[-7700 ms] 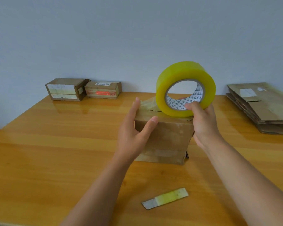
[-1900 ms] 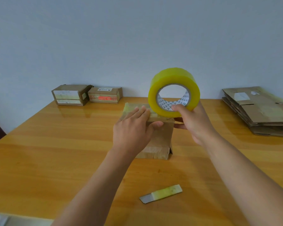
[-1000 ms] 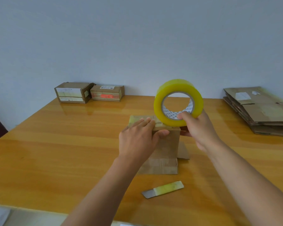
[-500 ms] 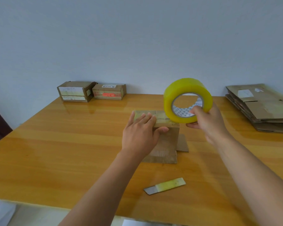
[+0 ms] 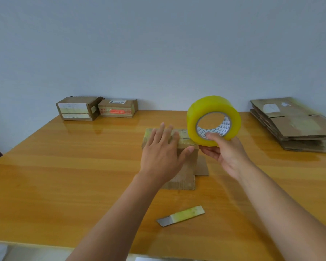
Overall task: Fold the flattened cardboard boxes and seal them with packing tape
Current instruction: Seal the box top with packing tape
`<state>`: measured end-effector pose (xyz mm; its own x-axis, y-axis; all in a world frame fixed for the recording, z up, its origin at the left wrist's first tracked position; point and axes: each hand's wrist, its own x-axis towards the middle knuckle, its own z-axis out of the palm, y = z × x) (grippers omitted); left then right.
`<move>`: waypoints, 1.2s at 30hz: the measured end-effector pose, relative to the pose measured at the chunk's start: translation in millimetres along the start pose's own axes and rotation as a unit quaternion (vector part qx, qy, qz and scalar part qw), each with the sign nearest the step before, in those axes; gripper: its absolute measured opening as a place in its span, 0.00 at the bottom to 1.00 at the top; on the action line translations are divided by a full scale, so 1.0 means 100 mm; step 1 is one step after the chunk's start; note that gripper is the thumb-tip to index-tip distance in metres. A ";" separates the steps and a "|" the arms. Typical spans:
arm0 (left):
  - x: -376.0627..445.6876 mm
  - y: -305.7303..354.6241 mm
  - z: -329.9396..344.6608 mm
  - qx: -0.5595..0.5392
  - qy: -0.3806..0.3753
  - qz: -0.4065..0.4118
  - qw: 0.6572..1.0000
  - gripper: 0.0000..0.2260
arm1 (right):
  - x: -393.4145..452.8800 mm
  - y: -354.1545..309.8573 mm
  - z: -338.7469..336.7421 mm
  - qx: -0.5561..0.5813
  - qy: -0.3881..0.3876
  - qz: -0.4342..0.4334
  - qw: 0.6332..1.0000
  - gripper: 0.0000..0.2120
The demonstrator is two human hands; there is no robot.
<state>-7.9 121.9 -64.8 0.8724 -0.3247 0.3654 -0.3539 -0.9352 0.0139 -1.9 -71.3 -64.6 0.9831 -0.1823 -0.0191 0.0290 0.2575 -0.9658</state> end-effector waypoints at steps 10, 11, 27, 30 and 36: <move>0.04 0.04 0.06 0.004 -0.017 0.050 0.999 0.41 | -0.03 0.05 0.02 0.024 -0.007 0.006 1.000 0.07; 0.04 0.05 0.06 0.003 -0.013 0.060 0.998 0.41 | -0.03 0.05 0.02 0.023 -0.007 0.005 1.000 0.07; 0.04 0.01 0.03 -0.034 -0.022 0.044 0.998 0.32 | -0.01 0.00 -0.16 -0.088 0.072 -0.048 0.992 0.03; 0.05 0.02 0.04 -0.031 -0.015 0.045 0.998 0.31 | -0.04 0.09 -0.25 -0.089 0.079 -0.037 0.992 0.03; 0.03 0.00 0.08 -0.023 -0.008 0.052 0.998 0.32 | -0.04 0.21 -0.26 -0.039 0.057 0.020 0.997 0.05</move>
<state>-2.8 120.0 -70.9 0.8358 -0.4219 0.3514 -0.4568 -0.8893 0.0189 -10.3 -89.8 -91.8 0.9562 -0.2809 -0.0819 -0.0276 0.1923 -0.9809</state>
